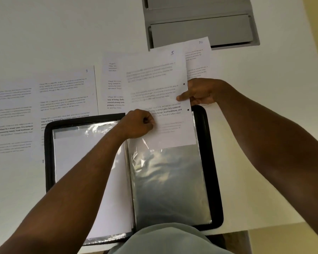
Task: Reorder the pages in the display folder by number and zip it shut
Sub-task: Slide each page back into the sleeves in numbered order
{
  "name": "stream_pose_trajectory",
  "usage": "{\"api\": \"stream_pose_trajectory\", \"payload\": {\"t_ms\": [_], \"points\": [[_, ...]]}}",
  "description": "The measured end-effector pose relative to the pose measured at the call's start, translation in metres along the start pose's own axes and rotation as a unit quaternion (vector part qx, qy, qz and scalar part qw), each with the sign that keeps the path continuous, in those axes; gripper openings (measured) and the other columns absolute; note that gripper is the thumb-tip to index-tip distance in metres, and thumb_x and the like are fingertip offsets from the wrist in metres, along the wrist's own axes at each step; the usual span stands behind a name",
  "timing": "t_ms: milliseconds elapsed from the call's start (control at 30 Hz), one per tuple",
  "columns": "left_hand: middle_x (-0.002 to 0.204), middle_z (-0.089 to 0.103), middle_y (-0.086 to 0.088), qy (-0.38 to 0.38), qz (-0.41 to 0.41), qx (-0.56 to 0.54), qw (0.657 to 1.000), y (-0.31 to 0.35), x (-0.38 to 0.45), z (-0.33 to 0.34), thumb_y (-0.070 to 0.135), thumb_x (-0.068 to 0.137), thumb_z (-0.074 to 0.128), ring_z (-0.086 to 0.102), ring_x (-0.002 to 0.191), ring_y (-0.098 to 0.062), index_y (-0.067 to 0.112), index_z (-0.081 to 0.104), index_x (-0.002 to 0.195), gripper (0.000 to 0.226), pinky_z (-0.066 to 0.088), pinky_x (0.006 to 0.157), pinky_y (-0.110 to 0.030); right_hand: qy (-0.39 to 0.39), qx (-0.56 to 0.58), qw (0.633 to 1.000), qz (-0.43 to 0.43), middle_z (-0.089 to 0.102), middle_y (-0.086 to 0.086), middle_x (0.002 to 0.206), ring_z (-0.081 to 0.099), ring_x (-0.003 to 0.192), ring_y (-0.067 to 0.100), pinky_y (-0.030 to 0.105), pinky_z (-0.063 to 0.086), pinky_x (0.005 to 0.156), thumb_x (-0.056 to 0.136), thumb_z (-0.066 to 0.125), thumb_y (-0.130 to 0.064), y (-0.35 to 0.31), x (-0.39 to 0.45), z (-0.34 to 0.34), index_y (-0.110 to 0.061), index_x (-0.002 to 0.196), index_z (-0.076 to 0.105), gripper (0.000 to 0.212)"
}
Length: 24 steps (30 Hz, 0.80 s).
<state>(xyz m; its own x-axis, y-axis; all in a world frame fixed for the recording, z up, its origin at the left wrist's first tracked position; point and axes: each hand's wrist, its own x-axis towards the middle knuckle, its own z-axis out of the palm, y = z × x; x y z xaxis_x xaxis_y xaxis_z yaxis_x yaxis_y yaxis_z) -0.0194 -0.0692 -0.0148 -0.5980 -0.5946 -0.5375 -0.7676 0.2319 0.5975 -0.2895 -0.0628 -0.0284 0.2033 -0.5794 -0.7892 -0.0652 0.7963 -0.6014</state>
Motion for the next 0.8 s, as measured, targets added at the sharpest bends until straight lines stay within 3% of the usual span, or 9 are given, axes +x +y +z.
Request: {"api": "stream_pose_trajectory", "payload": {"t_ms": [100, 233, 367, 467, 567, 700, 800], "points": [[0.090, 0.068, 0.003, 0.019, -0.006, -0.013, 1.000, -0.003, 0.000, 0.000, 0.019, 0.089, 0.062, 0.063, 0.088, -0.016, 0.015, 0.069, 0.093, 0.009, 0.047, 0.074, -0.027, -0.004, -0.055, 0.998, 0.026, 0.070, 0.007, 0.117, 0.068, 0.104, 0.019, 0.034, 0.057, 0.088, 0.085, 0.070, -0.010, -0.004, -0.002, 0.000, -0.011, 0.122, 0.062, 0.038], [0.088, 0.067, 0.000, 0.024, -0.008, -0.012, 1.000, -0.005, 0.000, 0.000, 0.021, 0.090, 0.062, 0.063, 0.086, -0.020, 0.013, 0.067, 0.090, 0.010, 0.047, 0.070, -0.028, 0.068, -0.070, 0.995, -0.022, 0.070, 0.004, 0.114, 0.068, 0.100, 0.015, 0.028, 0.059, 0.078, 0.087, 0.070, -0.027, -0.003, 0.000, 0.007, -0.014, 0.125, 0.060, 0.042], [0.091, 0.069, -0.011, 0.026, -0.016, -0.021, 0.999, -0.004, 0.000, -0.002, 0.024, 0.091, 0.063, 0.064, 0.087, -0.028, 0.006, 0.065, 0.090, 0.018, 0.051, 0.077, -0.039, 0.016, -0.240, 0.970, 0.022, 0.069, 0.000, 0.116, 0.064, 0.107, 0.019, 0.033, 0.055, 0.091, 0.080, 0.077, -0.029, -0.002, -0.005, 0.002, -0.016, 0.128, 0.059, 0.053], [0.093, 0.068, -0.003, 0.018, -0.011, -0.038, 0.999, -0.002, 0.000, -0.004, 0.022, 0.091, 0.063, 0.064, 0.089, -0.022, 0.011, 0.066, 0.094, 0.012, 0.050, 0.075, -0.032, 0.047, -0.164, 0.985, -0.026, 0.070, 0.001, 0.116, 0.067, 0.102, 0.018, 0.034, 0.056, 0.088, 0.080, 0.075, -0.036, -0.002, -0.005, 0.002, -0.017, 0.128, 0.060, 0.053], [0.095, 0.067, 0.003, 0.018, -0.007, -0.052, 0.998, -0.001, -0.001, -0.005, 0.019, 0.091, 0.063, 0.063, 0.091, -0.016, 0.016, 0.067, 0.095, 0.007, 0.046, 0.072, -0.021, 0.100, -0.104, 0.986, -0.086, 0.068, 0.007, 0.119, 0.069, 0.101, 0.020, 0.037, 0.058, 0.085, 0.087, 0.071, -0.028, -0.004, 0.002, 0.005, -0.012, 0.128, 0.060, 0.046], [0.098, 0.068, 0.000, 0.021, -0.009, -0.049, 0.999, -0.003, -0.001, -0.004, 0.017, 0.091, 0.062, 0.064, 0.092, -0.017, 0.012, 0.068, 0.100, 0.012, 0.049, 0.080, -0.027, -0.001, -0.227, 0.974, 0.008, 0.070, 0.006, 0.115, 0.067, 0.106, 0.023, 0.041, 0.054, 0.094, 0.070, 0.081, -0.030, -0.013, -0.004, 0.007, -0.014, 0.123, 0.062, 0.059], [0.095, 0.069, -0.001, 0.019, -0.004, -0.048, 0.999, -0.005, -0.001, -0.003, 0.018, 0.090, 0.062, 0.064, 0.091, -0.018, 0.012, 0.068, 0.098, 0.011, 0.052, 0.083, -0.034, 0.072, -0.147, 0.983, -0.079, 0.067, 0.003, 0.119, 0.068, 0.103, 0.020, 0.039, 0.057, 0.089, 0.074, 0.080, -0.030, -0.015, 0.000, 0.011, -0.020, 0.115, 0.063, 0.045]]}}
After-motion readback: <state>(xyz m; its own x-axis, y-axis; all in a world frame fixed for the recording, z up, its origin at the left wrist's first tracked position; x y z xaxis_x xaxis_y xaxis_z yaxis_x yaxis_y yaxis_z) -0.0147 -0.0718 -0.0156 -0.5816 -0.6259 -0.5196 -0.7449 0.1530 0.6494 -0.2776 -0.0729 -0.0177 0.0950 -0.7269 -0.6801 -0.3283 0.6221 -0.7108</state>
